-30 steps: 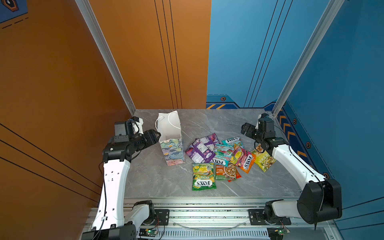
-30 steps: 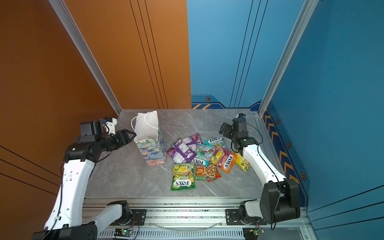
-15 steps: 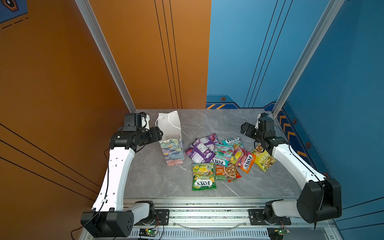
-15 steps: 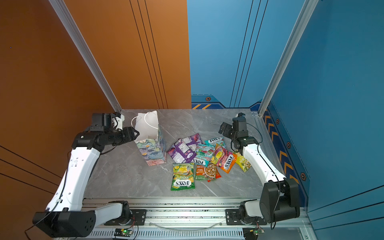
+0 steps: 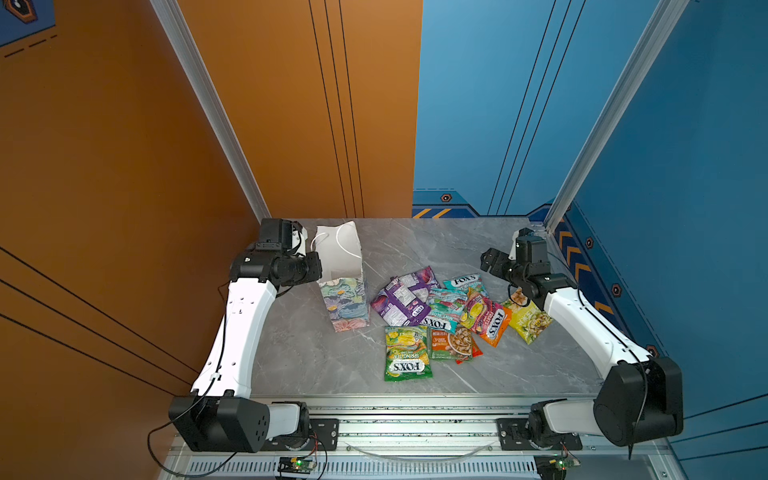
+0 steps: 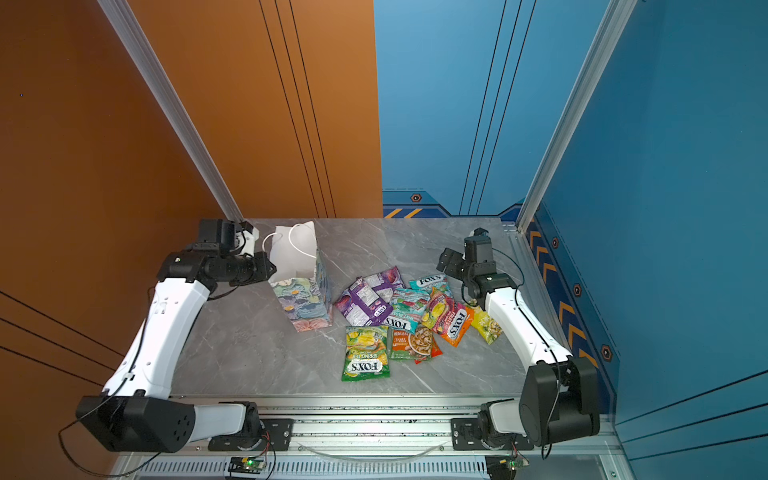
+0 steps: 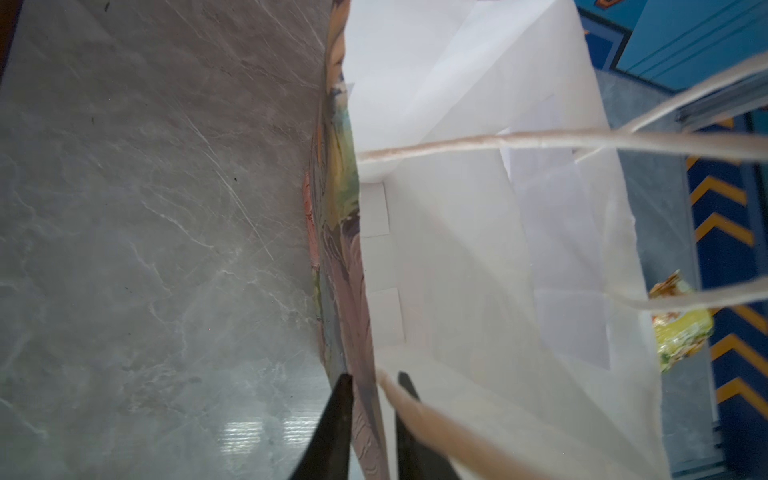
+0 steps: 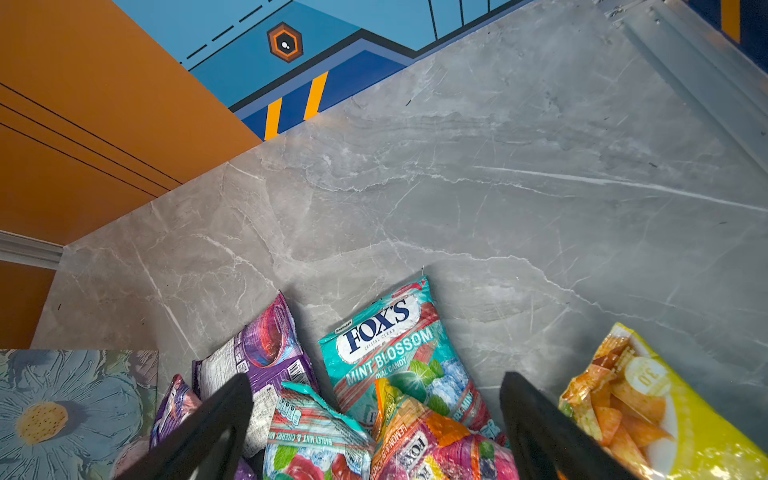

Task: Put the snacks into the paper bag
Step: 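Lower the right gripper onto the green-yellow Spring Tea packet and grasp it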

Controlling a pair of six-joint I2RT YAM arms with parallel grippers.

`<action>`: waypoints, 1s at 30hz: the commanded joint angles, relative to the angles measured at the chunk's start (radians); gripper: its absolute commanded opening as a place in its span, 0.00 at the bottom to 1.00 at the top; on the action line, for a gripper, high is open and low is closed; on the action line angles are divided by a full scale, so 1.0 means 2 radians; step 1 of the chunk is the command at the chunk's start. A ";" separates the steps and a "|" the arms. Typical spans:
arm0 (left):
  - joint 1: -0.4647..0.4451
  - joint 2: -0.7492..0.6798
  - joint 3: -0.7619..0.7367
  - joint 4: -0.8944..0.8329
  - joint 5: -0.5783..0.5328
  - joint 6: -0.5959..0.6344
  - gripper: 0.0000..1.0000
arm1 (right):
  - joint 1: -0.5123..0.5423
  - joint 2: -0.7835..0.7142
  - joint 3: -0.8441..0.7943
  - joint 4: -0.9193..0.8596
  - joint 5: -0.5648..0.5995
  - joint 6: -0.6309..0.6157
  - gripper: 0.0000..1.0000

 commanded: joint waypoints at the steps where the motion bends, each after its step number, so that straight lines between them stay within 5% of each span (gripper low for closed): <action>1: -0.004 0.000 0.020 -0.011 -0.009 0.011 0.10 | 0.008 0.004 0.014 -0.024 -0.030 -0.006 0.93; 6: -0.006 0.001 0.026 -0.011 -0.007 0.016 0.00 | 0.024 0.020 0.003 -0.061 -0.091 0.005 0.86; 13: -0.015 0.008 0.034 -0.011 0.023 0.016 0.00 | 0.045 -0.003 -0.064 -0.076 -0.137 0.047 0.73; 22: -0.016 0.012 0.024 -0.011 0.042 0.015 0.00 | 0.094 -0.071 -0.123 -0.086 -0.145 0.102 0.71; 30: -0.016 0.007 0.015 -0.010 0.050 0.014 0.00 | 0.204 -0.085 -0.195 0.009 -0.138 0.194 0.73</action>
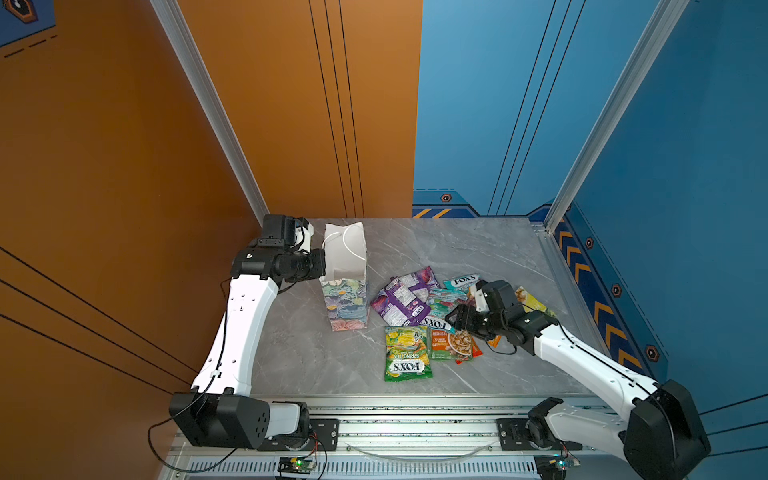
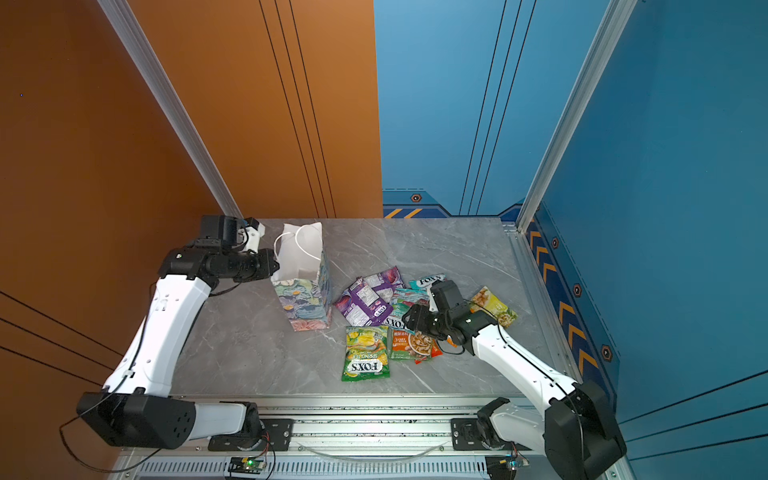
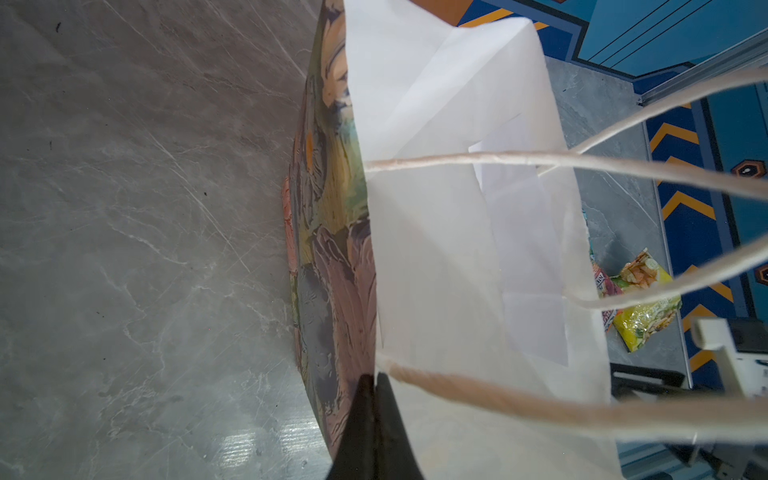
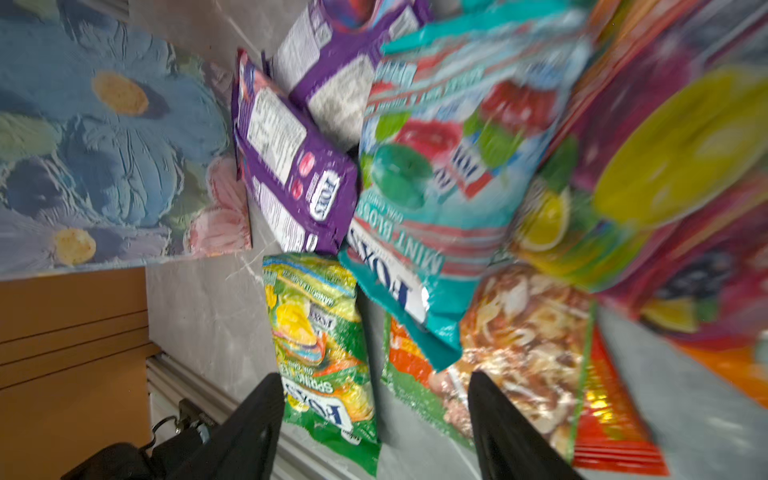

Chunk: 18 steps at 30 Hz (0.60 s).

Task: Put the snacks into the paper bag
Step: 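Lower the right gripper onto the green-yellow Spring Tea packet and grasp it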

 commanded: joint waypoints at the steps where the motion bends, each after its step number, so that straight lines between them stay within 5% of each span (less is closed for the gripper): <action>1: -0.004 -0.004 -0.004 -0.007 0.022 0.003 0.00 | 0.023 0.018 -0.026 0.060 -0.005 0.057 0.73; 8: -0.008 -0.009 -0.011 0.008 0.040 -0.001 0.00 | 0.036 0.108 -0.024 0.150 -0.058 0.065 0.73; 18: -0.008 -0.013 -0.022 0.015 0.051 -0.004 0.00 | 0.070 0.177 -0.006 0.189 -0.053 0.078 0.74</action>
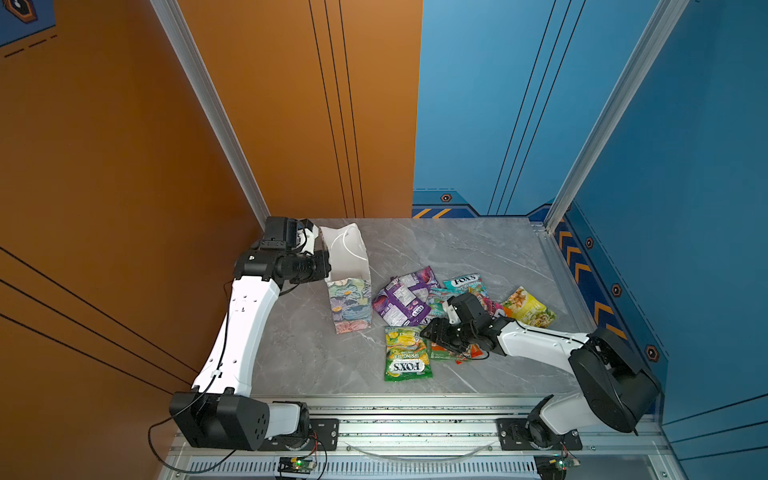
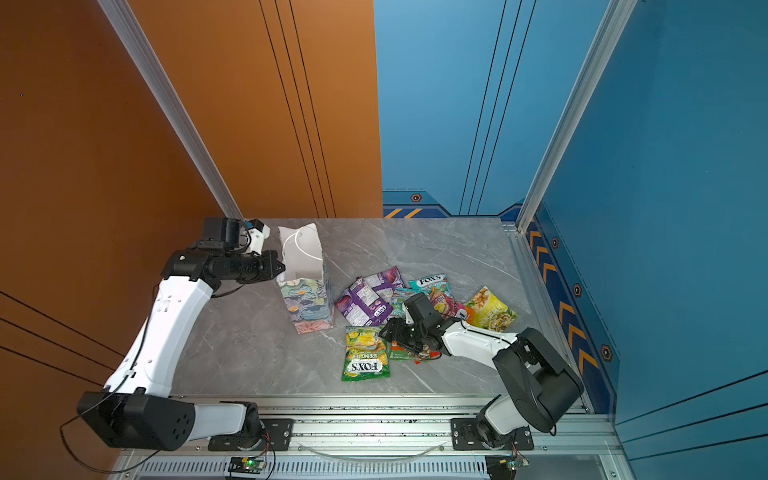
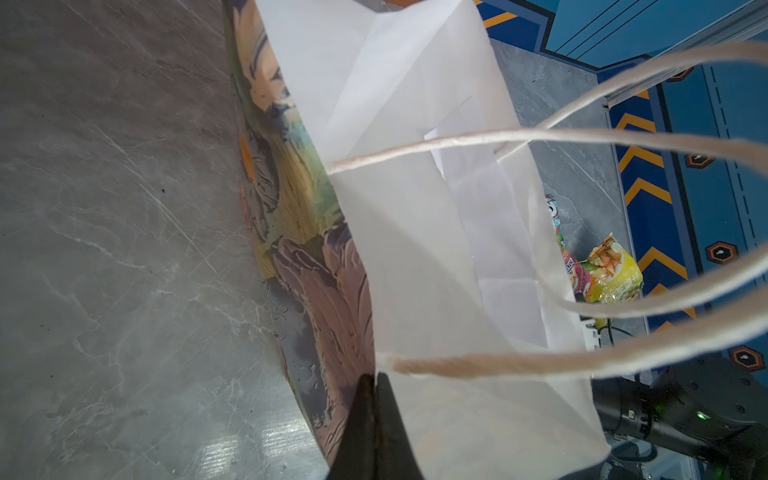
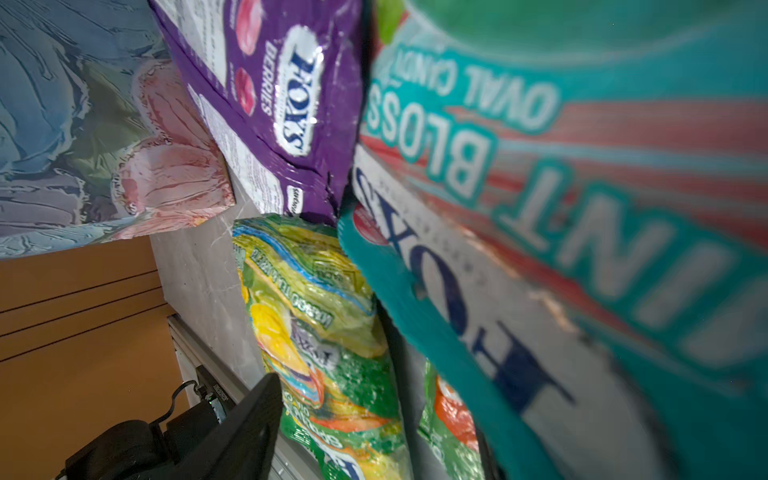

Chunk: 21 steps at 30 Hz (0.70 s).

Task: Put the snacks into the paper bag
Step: 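Lower the right gripper onto the green-yellow Spring Tea packet and grasp it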

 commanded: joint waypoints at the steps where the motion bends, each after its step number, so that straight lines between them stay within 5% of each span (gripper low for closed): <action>1: -0.004 -0.010 -0.005 0.001 0.016 -0.003 0.00 | 0.014 0.022 0.014 0.023 0.001 0.013 0.74; 21: 0.000 -0.023 -0.018 0.002 0.013 -0.004 0.00 | 0.077 0.040 0.049 -0.001 0.091 0.037 0.62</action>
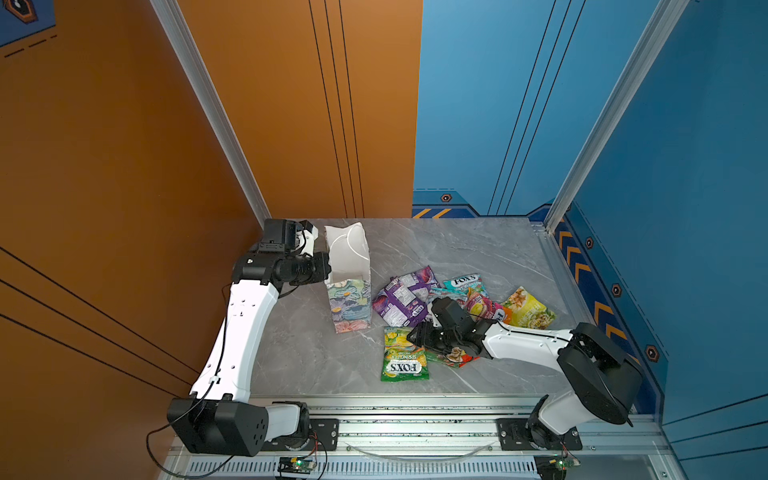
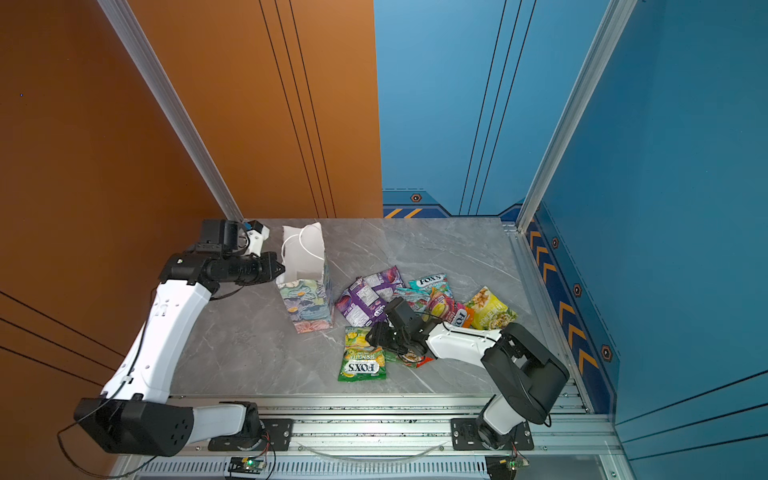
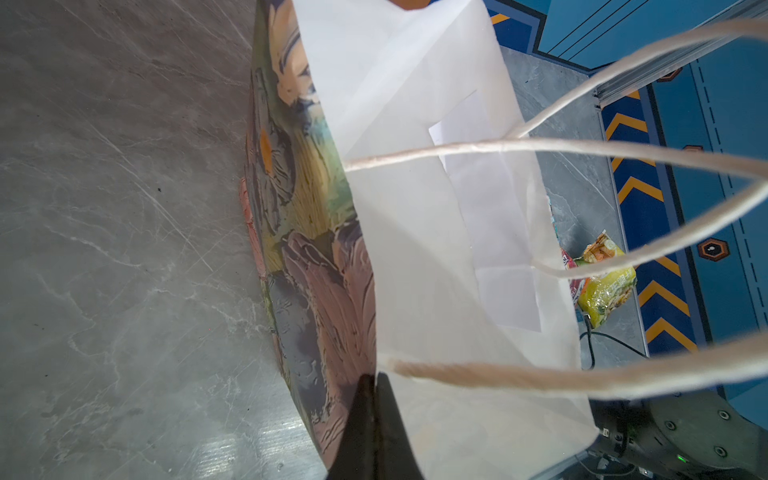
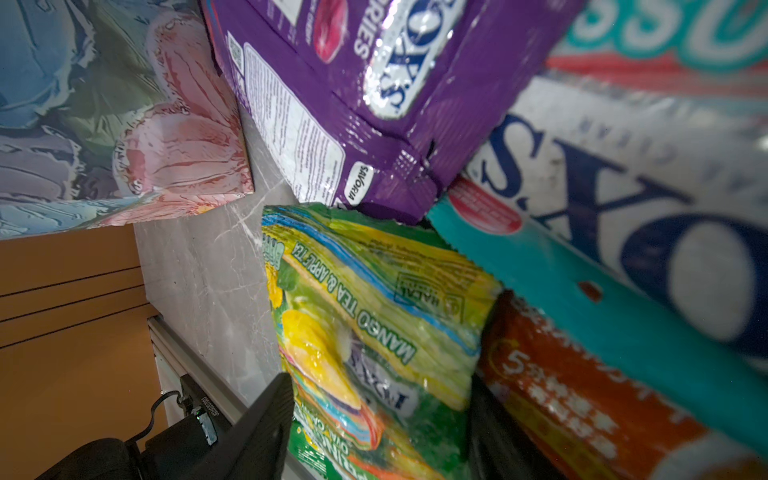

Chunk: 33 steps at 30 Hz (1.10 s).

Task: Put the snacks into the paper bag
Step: 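Lower the right gripper onto the green-yellow Spring Tea packet and grasp it, then lift the green-yellow packet with the right gripper and carry it toward the bag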

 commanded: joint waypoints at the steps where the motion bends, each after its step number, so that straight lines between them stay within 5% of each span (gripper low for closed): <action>1: -0.001 -0.010 -0.009 0.000 0.009 -0.005 0.00 | 0.002 0.015 0.013 0.003 0.020 0.009 0.59; 4: -0.001 -0.010 -0.010 -0.001 0.012 -0.006 0.00 | 0.003 0.025 0.012 0.026 0.024 0.020 0.53; 16: 0.000 -0.013 -0.014 -0.001 0.016 -0.009 0.00 | 0.001 0.029 0.063 -0.019 0.018 -0.008 0.00; 28: 0.004 -0.020 -0.021 -0.001 0.020 -0.005 0.00 | -0.045 -0.039 0.161 -0.150 -0.046 -0.062 0.00; 33: 0.005 -0.023 -0.023 -0.001 0.034 -0.003 0.00 | -0.084 -0.080 0.240 -0.220 -0.026 -0.107 0.00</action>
